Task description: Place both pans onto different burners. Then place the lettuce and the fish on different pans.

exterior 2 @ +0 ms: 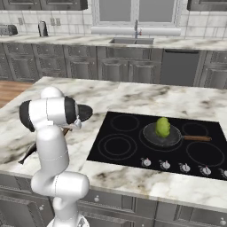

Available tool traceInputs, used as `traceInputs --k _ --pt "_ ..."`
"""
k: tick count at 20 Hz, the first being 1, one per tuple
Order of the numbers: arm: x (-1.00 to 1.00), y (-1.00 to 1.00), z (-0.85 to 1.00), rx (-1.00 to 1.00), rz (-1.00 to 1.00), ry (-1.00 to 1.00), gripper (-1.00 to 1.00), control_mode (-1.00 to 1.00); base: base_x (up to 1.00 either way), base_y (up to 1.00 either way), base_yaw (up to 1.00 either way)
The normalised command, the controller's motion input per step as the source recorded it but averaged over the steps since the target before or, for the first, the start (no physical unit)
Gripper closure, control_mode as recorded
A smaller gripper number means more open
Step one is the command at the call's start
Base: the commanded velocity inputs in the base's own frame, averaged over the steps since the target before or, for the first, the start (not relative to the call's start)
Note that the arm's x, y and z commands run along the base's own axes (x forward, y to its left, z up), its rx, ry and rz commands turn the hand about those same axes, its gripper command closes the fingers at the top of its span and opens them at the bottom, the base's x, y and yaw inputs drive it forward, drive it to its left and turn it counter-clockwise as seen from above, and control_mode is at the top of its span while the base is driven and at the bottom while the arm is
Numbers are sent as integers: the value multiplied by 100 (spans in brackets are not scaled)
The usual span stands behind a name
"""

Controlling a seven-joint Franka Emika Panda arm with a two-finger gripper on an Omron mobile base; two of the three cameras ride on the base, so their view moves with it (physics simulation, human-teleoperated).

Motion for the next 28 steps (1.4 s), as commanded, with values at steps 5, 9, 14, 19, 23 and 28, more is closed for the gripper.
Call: traceInputs --k 5,9,14,19,23,28 --pt "-1 0 35 0 0 -1 100 -100 0 0 0" --pt "-13 -2 48 0 0 -3 100 -100 0 0 0" --pt "-27 -3 43 0 0 -8 100 -100 0 0 0" --pt "-34 -2 29 0 0 -13 100 -100 0 0 0" --pt "-37 -15 30 0 -4 -3 100 -100 0 0 0" --pt "-37 -25 30 0 -6 0 100 -100 0 0 0"
